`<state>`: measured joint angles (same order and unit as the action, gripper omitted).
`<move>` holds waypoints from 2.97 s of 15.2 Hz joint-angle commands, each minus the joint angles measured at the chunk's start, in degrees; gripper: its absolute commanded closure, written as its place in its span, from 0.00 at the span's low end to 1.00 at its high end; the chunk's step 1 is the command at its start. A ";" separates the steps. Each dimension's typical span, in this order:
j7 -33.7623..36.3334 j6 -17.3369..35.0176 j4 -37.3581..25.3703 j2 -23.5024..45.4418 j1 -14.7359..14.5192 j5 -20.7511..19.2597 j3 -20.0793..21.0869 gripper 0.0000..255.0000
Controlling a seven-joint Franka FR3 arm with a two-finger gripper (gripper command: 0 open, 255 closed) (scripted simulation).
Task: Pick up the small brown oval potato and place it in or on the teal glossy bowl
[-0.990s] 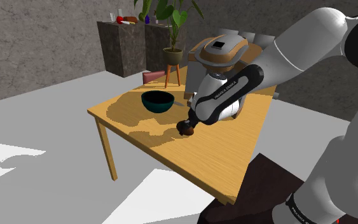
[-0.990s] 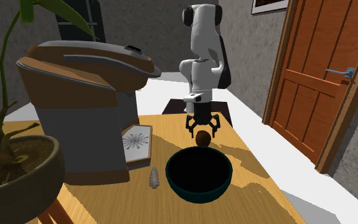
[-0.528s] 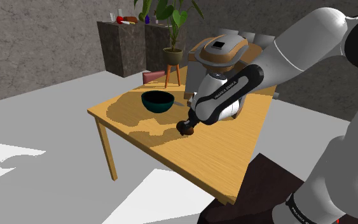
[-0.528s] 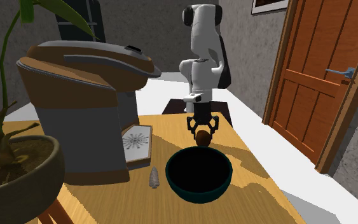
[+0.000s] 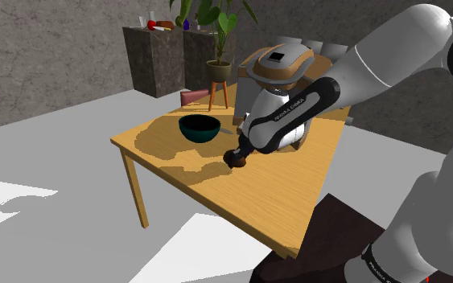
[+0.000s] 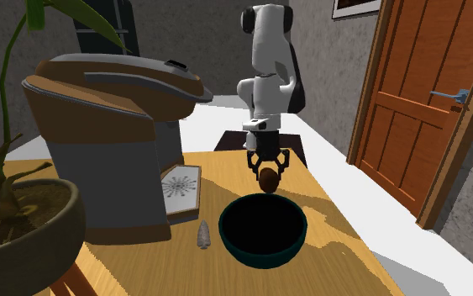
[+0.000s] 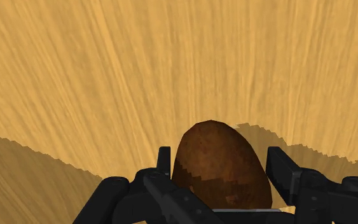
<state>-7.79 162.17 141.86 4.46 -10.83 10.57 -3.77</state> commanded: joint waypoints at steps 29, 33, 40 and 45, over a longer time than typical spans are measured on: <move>6.11 -23.85 -8.22 -15.81 0.72 -6.91 -0.31 1.00; 4.80 -24.90 -18.13 -6.86 0.79 -5.82 -0.92 1.00; 3.09 -29.51 -38.19 8.78 1.71 -3.99 -1.28 1.00; 2.63 -35.27 -56.12 21.05 2.89 -3.11 -1.16 1.00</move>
<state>-4.89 128.53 90.07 22.77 -8.37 7.22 -4.92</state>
